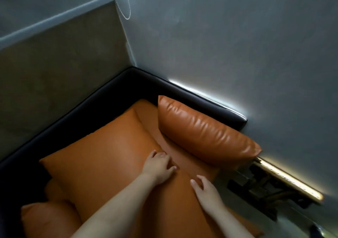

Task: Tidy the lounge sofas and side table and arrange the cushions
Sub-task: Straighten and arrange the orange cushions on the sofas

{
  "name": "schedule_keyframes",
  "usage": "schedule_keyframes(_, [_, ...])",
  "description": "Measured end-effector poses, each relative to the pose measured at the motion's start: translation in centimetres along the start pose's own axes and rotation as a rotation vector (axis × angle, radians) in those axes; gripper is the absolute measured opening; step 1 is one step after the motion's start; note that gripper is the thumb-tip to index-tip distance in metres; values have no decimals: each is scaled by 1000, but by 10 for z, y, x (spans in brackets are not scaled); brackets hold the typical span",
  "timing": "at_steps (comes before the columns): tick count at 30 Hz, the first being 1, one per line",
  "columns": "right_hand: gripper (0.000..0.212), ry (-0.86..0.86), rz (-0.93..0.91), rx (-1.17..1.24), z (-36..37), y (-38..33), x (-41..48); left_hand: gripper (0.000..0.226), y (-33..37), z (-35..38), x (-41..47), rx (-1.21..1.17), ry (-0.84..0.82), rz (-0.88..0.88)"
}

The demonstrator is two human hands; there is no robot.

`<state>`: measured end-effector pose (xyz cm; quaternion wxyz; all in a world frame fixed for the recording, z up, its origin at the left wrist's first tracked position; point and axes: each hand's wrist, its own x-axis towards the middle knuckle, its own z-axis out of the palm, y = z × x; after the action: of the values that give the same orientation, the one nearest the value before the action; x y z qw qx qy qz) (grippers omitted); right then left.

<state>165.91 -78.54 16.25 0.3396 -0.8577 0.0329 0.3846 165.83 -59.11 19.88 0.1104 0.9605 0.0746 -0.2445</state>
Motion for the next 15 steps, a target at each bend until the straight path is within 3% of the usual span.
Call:
schedule_keyframes(9, [60, -144, 77, -54, -1, 27, 53, 47, 2, 19, 80, 220, -113, 26])
schedule_keyframes(15, [78, -221, 180, -17, -3, 55, 72, 60, 9, 30, 117, 348, -380, -6])
